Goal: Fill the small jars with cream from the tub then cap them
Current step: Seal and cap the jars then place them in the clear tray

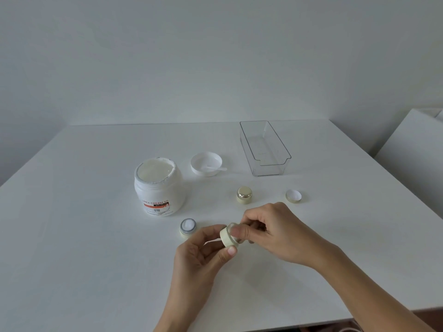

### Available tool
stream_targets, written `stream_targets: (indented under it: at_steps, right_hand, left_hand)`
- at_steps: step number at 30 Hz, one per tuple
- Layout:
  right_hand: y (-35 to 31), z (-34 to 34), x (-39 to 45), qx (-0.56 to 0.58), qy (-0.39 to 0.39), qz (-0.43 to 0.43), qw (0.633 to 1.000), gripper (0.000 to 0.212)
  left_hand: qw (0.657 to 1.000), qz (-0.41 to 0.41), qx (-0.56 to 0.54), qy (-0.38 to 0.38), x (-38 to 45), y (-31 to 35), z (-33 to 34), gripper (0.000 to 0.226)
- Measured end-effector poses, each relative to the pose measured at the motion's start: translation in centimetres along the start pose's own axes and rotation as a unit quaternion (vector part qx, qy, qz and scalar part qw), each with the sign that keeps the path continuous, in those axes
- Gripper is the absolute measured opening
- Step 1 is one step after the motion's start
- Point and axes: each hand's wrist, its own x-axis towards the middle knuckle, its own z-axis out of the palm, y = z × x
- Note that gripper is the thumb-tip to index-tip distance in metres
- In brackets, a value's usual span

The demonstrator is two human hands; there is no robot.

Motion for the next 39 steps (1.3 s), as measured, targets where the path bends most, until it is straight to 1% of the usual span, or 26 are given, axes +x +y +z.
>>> stream_targets:
  at_steps: [3, 4, 6, 9, 12, 15, 19, 22, 28, 34, 37, 39]
  right_hand:
    - [-0.2, -0.4, -0.2, 0.025, -0.028, -0.023, 0.999, 0.018]
    - [-0.2, -0.5, -0.2, 0.029, -0.039, -0.038, 0.998, 0.014]
    - [-0.1, -0.8, -0.3, 0.041, -0.049, -0.062, 0.996, 0.018]
    - [0.0, -1.0, -0.4, 0.053, -0.050, -0.064, 0.995, 0.029]
    - [0.1, -0.9, -0.3, 0.048, -0.048, -0.059, 0.996, 0.025]
    - [-0.1, -0.8, -0.2, 0.019, -0.044, -0.060, 0.997, 0.022]
    - [0.0, -1.1, -0.4, -0.016, -0.042, -0.068, 0.997, 0.031]
    - [0.0, -1.2, -0.5, -0.019, -0.033, -0.078, 0.996, 0.036]
    - [-0.4, -1.0, -0.1, 0.009, -0.045, -0.053, 0.998, 0.019]
    - [-0.3, -0.3, 0.3, 0.028, -0.016, -0.028, 0.999, 0.018]
    - [-0.3, -0.3, 0.2, 0.032, -0.027, -0.042, 0.998, 0.017]
    - [-0.2, -0.4, 0.2, 0.035, -0.032, -0.051, 0.998, 0.021]
  left_hand:
    - [1.000, 0.003, 0.003, 0.006, 0.1, 0.0, 0.0, 0.033]
    - [1.000, 0.003, 0.002, 0.006, 0.1, 0.0, 0.0, 0.032]
    - [1.000, 0.004, -0.001, 0.004, 0.1, 0.1, 0.0, 0.030]
    - [1.000, 0.004, -0.003, 0.006, 0.1, 0.2, 0.0, 0.029]
    - [1.000, 0.002, -0.008, 0.011, 0.0, 0.2, 0.0, 0.030]
    - [1.000, 0.002, -0.004, 0.014, 0.0, 0.1, 0.0, 0.031]
    - [1.000, 0.004, 0.004, 0.019, 0.0, 0.0, 0.1, 0.033]
    - [1.000, 0.004, 0.006, 0.023, 0.1, 0.0, 0.2, 0.034]
    - [1.000, 0.007, -0.004, 0.020, 0.0, 0.1, 0.1, 0.033]
    - [1.000, 0.012, -0.002, 0.029, 0.0, 0.1, 0.0, 0.032]
    - [0.999, 0.014, -0.009, 0.033, 0.1, 0.2, 0.0, 0.028]
    - [0.999, 0.011, -0.012, 0.032, 0.0, 0.3, 0.0, 0.026]
